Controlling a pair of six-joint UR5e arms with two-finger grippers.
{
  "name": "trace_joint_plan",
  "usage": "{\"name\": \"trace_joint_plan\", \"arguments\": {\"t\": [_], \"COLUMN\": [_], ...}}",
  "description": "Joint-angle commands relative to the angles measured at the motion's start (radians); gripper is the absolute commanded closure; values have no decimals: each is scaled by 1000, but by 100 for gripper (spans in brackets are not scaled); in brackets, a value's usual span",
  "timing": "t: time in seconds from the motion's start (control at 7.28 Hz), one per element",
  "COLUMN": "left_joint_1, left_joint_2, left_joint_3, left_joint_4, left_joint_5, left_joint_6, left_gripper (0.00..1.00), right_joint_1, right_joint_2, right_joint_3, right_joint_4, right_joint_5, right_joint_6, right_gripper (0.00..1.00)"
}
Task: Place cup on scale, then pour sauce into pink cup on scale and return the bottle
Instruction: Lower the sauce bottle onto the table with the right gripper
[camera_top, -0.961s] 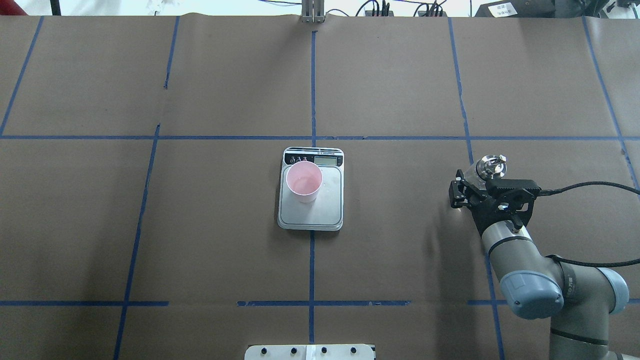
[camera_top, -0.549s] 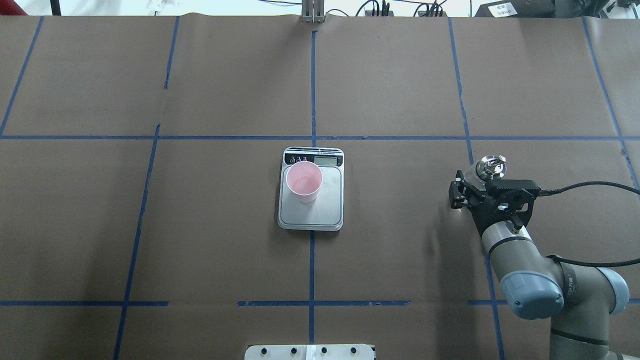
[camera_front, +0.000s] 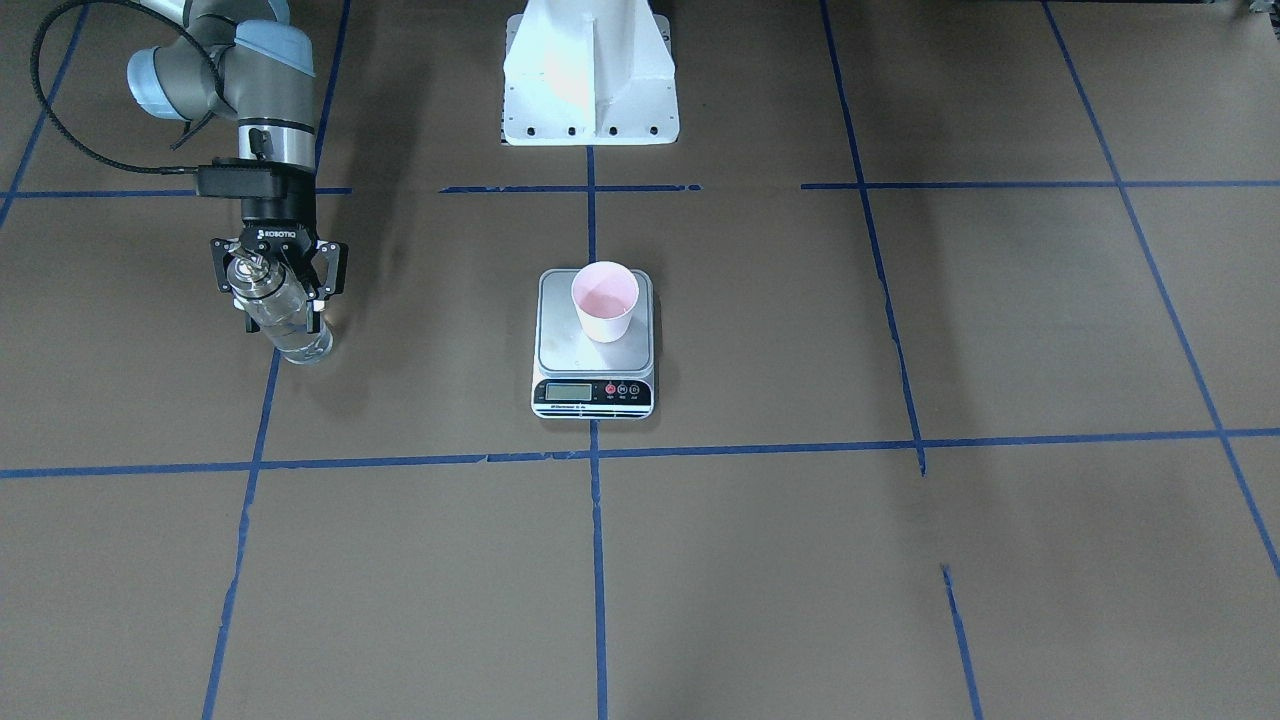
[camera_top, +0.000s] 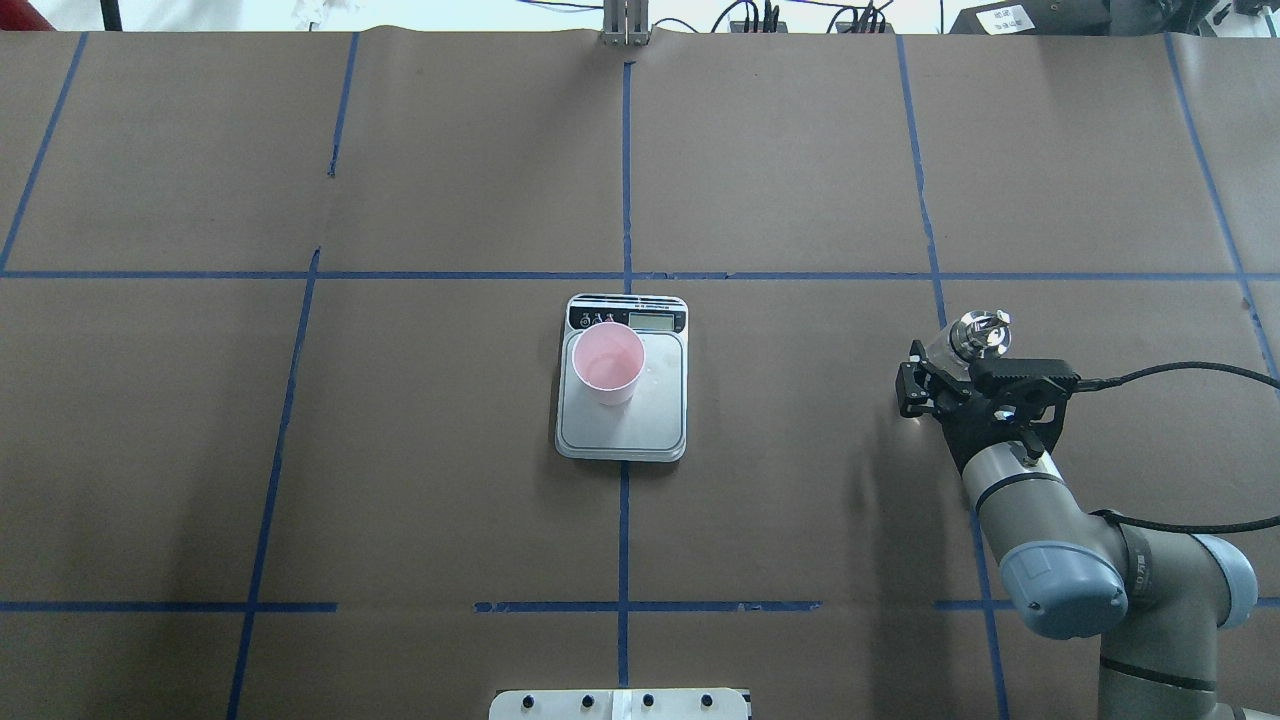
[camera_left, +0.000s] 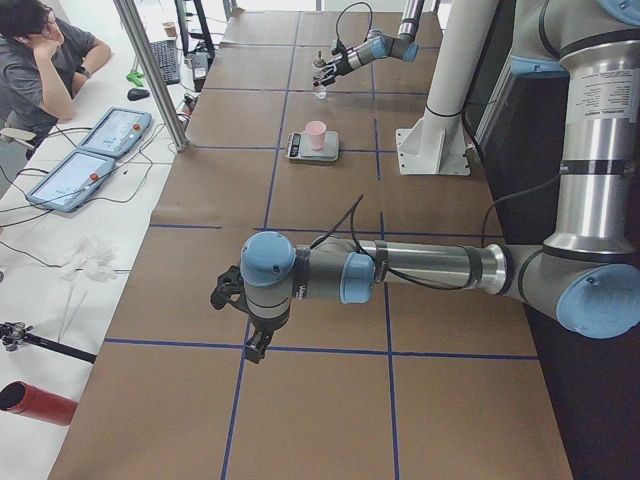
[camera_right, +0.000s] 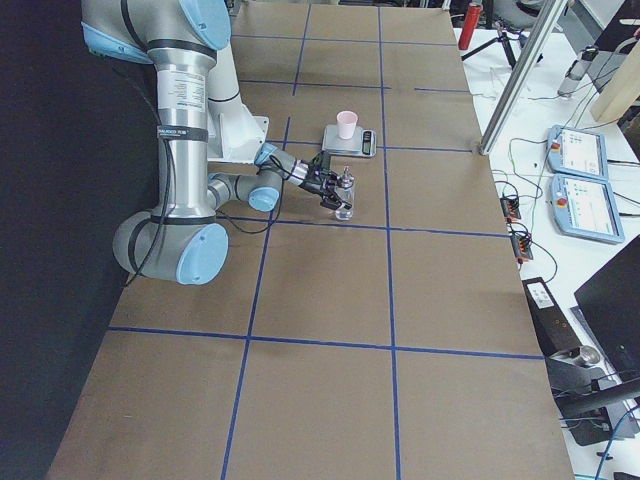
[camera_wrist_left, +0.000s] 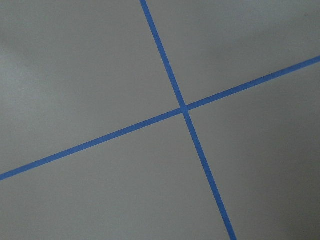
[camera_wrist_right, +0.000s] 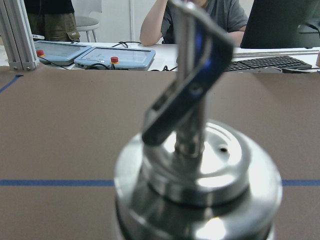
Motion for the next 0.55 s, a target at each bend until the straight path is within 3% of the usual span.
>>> {"name": "trace_joint_plan", "arguments": {"t": [0.0,0.14,0.41], "left_joint_1": [3,3,3], "left_joint_2": [-3,-3,-4], "left_joint_3": [0,0,0], "left_joint_4": [0,0,0], "left_joint_5": [0,0,0], "left_joint_6": [0,0,0], "left_gripper": [0,0,0], "right_joint_1": [0,0,0], "right_joint_2": [-1,-1,-1], "right_joint_3": [-1,-5,-7], "right_joint_4": [15,15,15], "right_joint_5": [8,8,8], "right_joint_6": [-1,-1,-9], "right_gripper": [23,0,0]}}
